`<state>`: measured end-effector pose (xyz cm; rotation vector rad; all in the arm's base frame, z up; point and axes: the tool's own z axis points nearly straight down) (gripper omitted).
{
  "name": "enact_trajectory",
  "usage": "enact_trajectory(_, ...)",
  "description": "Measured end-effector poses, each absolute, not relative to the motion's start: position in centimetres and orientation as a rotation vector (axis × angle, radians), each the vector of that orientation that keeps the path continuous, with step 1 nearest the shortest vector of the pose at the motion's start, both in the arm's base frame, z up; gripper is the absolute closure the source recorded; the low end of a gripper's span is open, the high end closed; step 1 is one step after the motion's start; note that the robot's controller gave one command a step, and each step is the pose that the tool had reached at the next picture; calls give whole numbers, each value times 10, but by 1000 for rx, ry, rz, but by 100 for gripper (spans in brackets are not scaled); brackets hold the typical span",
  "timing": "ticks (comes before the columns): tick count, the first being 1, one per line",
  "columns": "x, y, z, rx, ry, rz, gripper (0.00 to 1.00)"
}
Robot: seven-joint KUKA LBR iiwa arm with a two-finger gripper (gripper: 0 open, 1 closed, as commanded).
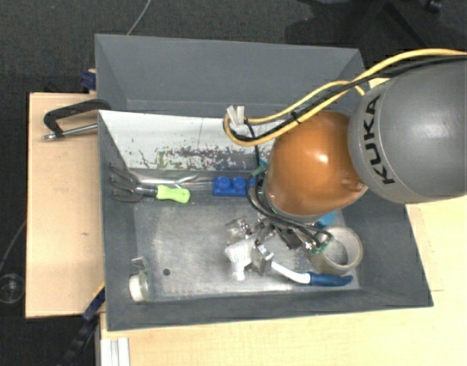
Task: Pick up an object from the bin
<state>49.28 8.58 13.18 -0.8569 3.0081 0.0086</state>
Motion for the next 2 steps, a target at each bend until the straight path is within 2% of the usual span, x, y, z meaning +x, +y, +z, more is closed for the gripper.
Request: enact_trajectory(2,491,86,121,-859,3016,12,100)
